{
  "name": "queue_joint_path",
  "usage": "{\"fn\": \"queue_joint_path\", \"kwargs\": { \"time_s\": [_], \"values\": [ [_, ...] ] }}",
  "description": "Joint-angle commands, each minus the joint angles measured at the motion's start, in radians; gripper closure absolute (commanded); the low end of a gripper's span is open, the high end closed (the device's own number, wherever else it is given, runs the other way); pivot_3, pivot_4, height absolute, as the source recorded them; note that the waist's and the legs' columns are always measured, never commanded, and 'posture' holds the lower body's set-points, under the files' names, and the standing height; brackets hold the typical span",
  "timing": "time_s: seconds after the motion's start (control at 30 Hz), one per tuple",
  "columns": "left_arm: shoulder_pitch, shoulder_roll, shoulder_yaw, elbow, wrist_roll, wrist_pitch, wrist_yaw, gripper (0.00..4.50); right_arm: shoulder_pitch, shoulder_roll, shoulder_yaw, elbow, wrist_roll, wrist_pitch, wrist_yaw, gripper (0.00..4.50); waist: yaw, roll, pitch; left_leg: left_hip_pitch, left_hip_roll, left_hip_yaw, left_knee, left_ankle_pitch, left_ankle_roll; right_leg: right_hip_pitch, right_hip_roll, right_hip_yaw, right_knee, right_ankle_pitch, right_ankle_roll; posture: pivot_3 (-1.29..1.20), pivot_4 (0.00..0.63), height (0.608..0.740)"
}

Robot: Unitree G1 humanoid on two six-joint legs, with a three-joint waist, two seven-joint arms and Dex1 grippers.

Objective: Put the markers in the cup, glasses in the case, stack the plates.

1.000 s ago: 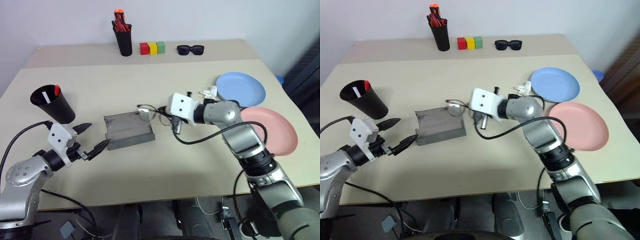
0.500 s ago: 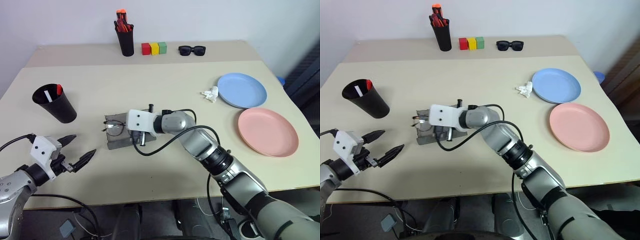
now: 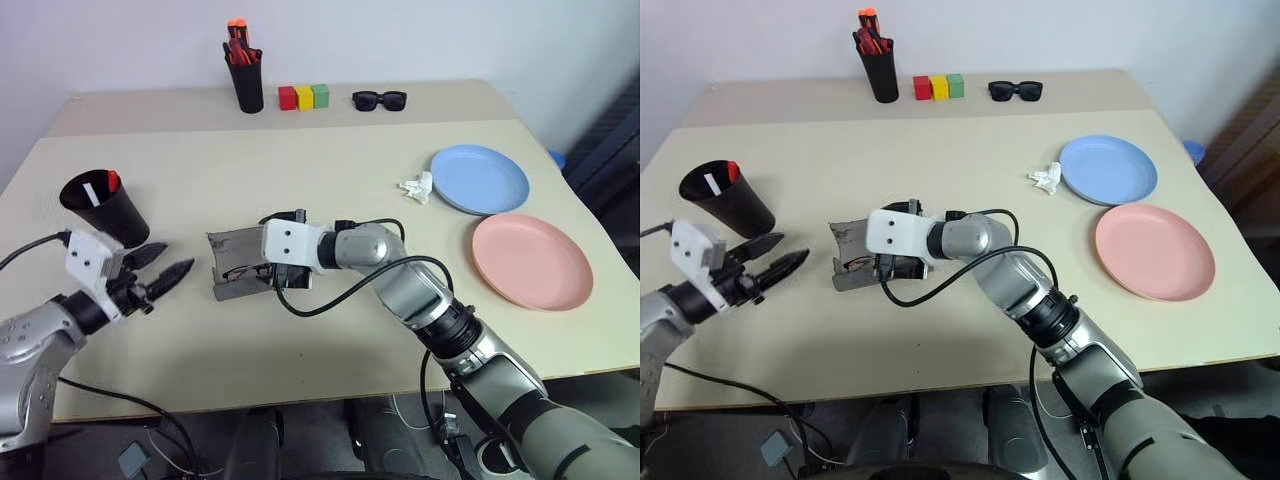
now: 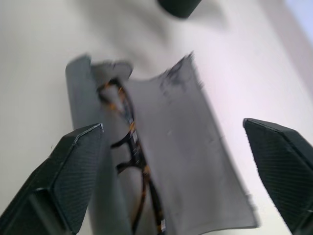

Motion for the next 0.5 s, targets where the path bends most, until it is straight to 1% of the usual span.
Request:
{"fn": "queue_joint_path", "kwargs": {
  "time_s": [0.03, 0.07, 0.13, 0.2, 0.3, 0.4, 0.5],
  "values": [
    [-0.136, 0.016, -0.089, 0.036, 0.048, 0.087, 0.085, 3.83, 0.03, -0.044, -0.066, -0.111, 0.047, -0.012, 0.023, 0.08, -0.001, 0.0, 0.0, 0.0, 0.0, 0.0, 0.0, 0.0, 0.0, 0.0, 0.0, 0.0, 0.0, 0.0, 0.0, 0.0, 0.15, 0.74],
    [-0.189, 0.016, -0.123, 0.061, 0.065, 0.119, 0.109, 3.83, 0.044, -0.063, -0.077, -0.129, 0.054, -0.02, 0.029, 0.08, 0.005, 0.0, 0.0, 0.0, 0.0, 0.0, 0.0, 0.0, 0.0, 0.0, 0.0, 0.0, 0.0, 0.0, 0.0, 0.0, 0.15, 0.74],
    [-0.339, 0.005, -0.223, 0.146, 0.101, 0.214, 0.139, 3.83, 0.092, -0.135, -0.124, -0.18, 0.082, -0.054, 0.059, 0.08, 0.014, 0.0, 0.0, 0.0, 0.0, 0.0, 0.0, 0.0, 0.0, 0.001, 0.0, 0.0, 0.0, 0.0, 0.0, 0.0, 0.15, 0.74],
    [-0.437, -0.017, -0.273, 0.217, 0.118, 0.265, 0.153, 3.83, 0.13, -0.189, -0.158, -0.222, 0.114, -0.076, 0.083, 0.08, 0.015, 0.0, 0.0, 0.0, -0.001, 0.0, 0.0, 0.0, 0.0, 0.001, 0.0, 0.0, -0.001, 0.0, 0.0, 0.0, 0.15, 0.74],
    [-0.563, -0.051, -0.315, 0.35, 0.152, 0.319, 0.181, 3.83, 0.201, -0.262, -0.221, -0.292, 0.176, -0.073, 0.117, 0.08, 0.011, 0.0, 0.0, 0.0, -0.001, 0.0, 0.0, 0.0, 0.0, 0.001, 0.0, 0.0, -0.002, 0.0, 0.001, 0.0, 0.15, 0.74],
    [-0.653, -0.064, -0.359, 0.473, 0.178, 0.361, 0.165, 3.83, 0.282, -0.319, -0.296, -0.355, 0.239, -0.025, 0.127, 0.08, 0.01, 0.0, 0.0, 0.0, -0.001, -0.001, -0.001, 0.0, 0.0, 0.0, 0.001, 0.0, -0.001, 0.0, 0.001, 0.0, 0.15, 0.74],
    [-0.703, -0.048, -0.435, 0.585, 0.227, 0.378, 0.113, 3.83, 0.339, -0.349, -0.36, -0.4, 0.282, 0.025, 0.108, 0.08, 0.008, 0.0, 0.0, 0.0, -0.001, 0.0, -0.001, 0.0, 0.0, 0.0, 0.0, 0.0, 0.0, 0.0, 0.001, 0.0, 0.15, 0.74]
  ]
}}
